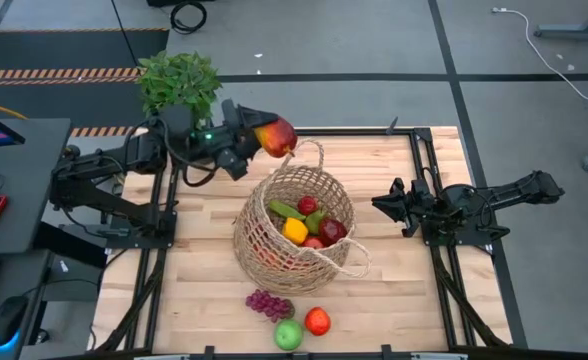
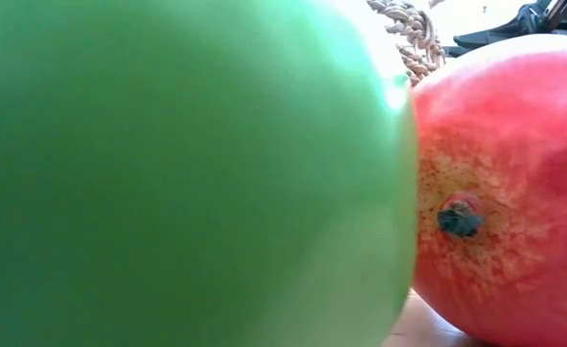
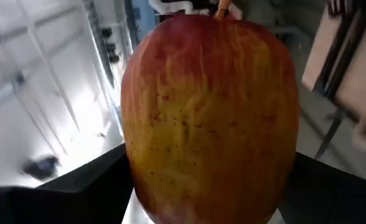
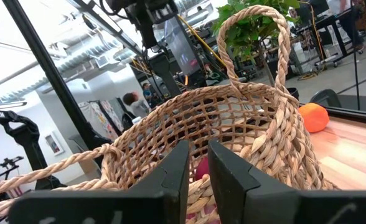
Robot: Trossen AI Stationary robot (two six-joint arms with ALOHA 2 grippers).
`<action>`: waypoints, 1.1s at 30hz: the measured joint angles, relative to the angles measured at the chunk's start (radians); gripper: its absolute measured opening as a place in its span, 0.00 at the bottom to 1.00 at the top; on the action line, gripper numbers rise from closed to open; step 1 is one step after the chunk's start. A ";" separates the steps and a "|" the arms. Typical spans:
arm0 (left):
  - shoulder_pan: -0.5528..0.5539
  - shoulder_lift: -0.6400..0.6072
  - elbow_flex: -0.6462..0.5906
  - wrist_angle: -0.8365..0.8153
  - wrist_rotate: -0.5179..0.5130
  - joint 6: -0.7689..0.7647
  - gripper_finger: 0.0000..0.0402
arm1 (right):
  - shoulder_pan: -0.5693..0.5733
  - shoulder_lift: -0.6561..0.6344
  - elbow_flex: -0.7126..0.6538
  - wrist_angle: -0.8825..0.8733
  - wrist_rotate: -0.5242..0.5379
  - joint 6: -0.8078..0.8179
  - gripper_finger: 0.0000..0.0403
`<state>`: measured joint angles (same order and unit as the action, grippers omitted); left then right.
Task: Build produce basket
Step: Put the apple into the basket
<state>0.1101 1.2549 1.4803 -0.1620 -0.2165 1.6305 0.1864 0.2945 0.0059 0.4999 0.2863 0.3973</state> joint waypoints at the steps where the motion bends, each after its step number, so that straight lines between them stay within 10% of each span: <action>1: 0.000 0.000 0.000 -0.001 0.000 0.039 0.81 | 0.000 0.000 0.000 0.000 0.000 0.000 0.16; 13: -0.002 0.004 0.000 -0.001 0.000 -0.202 0.81 | 0.000 0.000 0.000 0.000 0.000 0.000 0.16; 33: -0.014 0.003 0.000 0.000 0.006 -2.158 0.81 | 0.000 0.000 0.000 0.000 0.000 0.000 0.16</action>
<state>0.0959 1.2583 1.4803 -0.1619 -0.2100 -0.5270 0.1865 0.2943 0.0061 0.4999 0.2860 0.3973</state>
